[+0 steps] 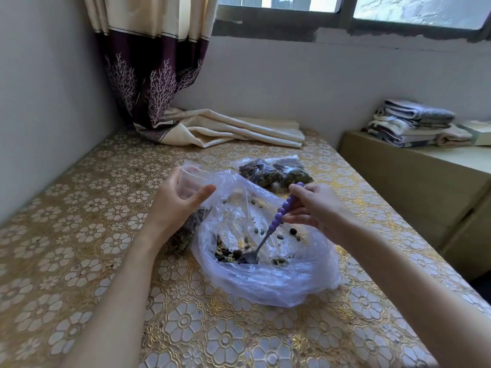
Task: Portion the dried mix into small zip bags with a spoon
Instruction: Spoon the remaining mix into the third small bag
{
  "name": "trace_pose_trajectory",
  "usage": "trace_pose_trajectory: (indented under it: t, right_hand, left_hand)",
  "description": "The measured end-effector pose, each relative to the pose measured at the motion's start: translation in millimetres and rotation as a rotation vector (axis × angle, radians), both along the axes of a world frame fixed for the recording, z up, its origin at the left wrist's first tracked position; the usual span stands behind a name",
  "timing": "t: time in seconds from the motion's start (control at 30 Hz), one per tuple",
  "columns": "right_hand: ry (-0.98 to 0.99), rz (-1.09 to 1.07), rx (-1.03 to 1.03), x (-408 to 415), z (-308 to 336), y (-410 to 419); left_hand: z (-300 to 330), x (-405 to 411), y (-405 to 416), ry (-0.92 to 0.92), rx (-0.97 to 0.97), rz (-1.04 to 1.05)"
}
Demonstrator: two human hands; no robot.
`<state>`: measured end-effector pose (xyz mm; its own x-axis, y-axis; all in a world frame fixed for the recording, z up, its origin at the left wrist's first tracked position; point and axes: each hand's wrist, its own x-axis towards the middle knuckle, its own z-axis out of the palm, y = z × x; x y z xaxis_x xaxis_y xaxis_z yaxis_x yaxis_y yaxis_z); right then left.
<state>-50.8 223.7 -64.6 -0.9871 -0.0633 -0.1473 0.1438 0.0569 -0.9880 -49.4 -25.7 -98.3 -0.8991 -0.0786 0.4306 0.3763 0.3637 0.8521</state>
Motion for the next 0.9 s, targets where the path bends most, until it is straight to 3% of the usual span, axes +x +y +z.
trace_pose_trajectory:
  t: [0.17,0.53,0.9]
  right_hand:
    - [-0.05,0.069,0.02,2,-3,-3]
    - [-0.2,-0.012,-0.186,-7,-8,-22]
    - [-0.211,-0.041,-0.143,-13,-5,-5]
  left_hand:
    - [1,2,1,-0.003,-0.007,-0.003]
    - [0,0,0,-0.009,-0.02,0.015]
    - [0,0,0,-0.02,-0.039,0.02]
